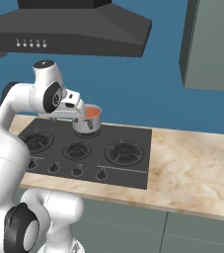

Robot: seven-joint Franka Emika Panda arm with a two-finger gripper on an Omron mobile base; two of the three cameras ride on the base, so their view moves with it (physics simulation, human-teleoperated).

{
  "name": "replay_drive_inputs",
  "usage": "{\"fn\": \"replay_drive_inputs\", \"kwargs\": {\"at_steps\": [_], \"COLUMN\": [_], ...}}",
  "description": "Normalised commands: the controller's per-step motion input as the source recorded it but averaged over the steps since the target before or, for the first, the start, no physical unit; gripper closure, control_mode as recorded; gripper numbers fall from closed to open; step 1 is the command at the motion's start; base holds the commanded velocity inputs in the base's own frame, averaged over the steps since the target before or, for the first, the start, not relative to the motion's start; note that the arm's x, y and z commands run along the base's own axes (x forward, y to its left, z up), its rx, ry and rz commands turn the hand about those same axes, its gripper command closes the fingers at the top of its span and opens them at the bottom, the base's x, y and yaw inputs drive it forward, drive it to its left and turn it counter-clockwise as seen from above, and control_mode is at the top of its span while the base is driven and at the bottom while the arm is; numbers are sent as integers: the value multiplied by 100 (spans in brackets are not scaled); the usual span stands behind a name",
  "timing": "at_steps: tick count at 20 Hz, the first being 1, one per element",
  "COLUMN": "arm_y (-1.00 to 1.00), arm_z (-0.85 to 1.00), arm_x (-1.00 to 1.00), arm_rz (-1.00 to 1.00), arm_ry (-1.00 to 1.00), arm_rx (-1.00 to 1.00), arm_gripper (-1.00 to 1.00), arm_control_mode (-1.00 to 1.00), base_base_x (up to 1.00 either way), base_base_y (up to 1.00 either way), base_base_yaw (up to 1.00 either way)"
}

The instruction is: Wait until the marinara sauce is simmered to a deep red color and then turn off the stove.

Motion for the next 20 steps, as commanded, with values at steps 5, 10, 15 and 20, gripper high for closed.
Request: {"fn": "replay_drive_inputs", "kwargs": {"at_steps": [5, 10, 15, 20], "arm_y": [0, 0, 0, 0], "arm_z": [0, 0, 0, 0], "arm_x": [0, 0, 0, 0], "arm_rz": [0, 0, 0, 0], "arm_ry": [0, 0, 0, 0], "arm_rx": [0, 0, 0, 0], "arm_gripper": [-100, -100, -100, -100], "arm_control_mode": [-100, -100, -100, -100], "base_base_x": [0, 0, 0, 0], "base_base_y": [0, 0, 0, 0], "base_base_yaw": [0, 0, 0, 0]}}
